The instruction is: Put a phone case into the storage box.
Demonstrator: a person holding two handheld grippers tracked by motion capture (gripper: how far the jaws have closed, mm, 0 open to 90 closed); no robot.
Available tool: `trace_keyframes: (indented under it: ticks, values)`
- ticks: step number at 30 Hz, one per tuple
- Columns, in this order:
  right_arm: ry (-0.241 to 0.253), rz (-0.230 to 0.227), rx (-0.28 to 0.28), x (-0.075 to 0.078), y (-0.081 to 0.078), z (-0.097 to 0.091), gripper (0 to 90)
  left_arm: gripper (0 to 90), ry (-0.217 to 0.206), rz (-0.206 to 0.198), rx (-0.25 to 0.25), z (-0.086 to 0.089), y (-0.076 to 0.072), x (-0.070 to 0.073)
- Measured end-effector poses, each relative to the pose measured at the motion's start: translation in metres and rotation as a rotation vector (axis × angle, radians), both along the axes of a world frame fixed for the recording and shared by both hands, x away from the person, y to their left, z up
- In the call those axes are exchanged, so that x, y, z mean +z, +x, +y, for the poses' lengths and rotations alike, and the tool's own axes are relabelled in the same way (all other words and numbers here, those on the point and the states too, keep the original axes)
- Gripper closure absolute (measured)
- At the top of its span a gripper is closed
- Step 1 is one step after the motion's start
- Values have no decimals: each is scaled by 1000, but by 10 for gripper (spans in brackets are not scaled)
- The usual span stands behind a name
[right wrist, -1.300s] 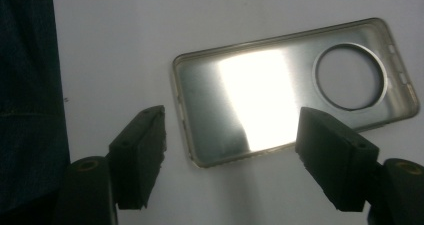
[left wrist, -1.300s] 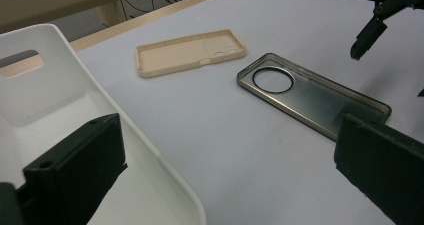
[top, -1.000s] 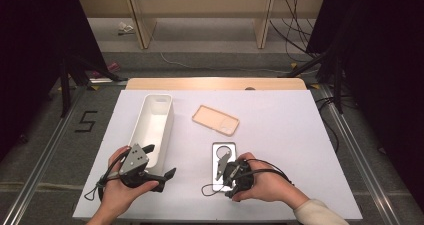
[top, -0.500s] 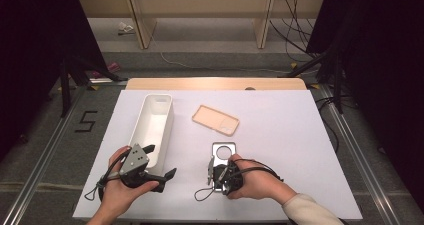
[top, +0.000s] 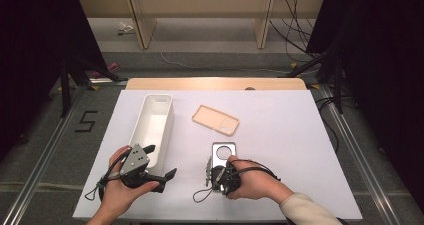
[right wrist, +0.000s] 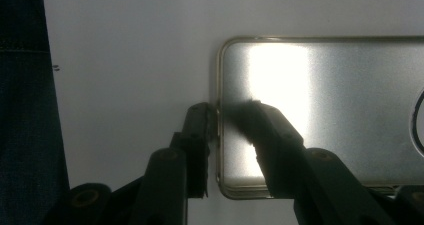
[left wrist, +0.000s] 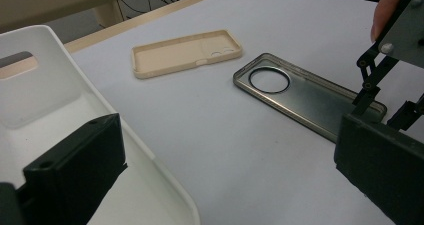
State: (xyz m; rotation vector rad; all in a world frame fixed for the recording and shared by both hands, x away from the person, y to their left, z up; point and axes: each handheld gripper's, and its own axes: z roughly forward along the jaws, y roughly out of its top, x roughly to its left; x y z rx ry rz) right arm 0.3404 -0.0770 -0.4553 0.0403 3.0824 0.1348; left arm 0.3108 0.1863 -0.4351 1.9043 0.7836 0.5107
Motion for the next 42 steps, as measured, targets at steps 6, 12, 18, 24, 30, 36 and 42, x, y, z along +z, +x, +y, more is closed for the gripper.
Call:
trace_keyframes:
  ticks: [6,12,18,24,30,36,42]
  values:
    - [-15,1,7,1,-1,2,749,0,-1,1,-5,-1,0,0]
    - [-26,3,20,1,-4,4,813,0,0,0,-9,-1,0,0]
    - [-34,6,22,1,-4,5,864,0,3,3,-15,-2,-1,-1]
    - [-31,4,28,1,-5,4,878,0,3,2,-15,-2,-1,-1]
    - [-27,5,27,1,-5,4,881,0,4,3,-16,-2,-1,-1]
    - [-10,6,19,0,-5,3,887,0,1,3,-17,-2,-1,-1]
    - [7,4,26,3,-4,1,889,0,0,3,-16,-2,-1,-1]
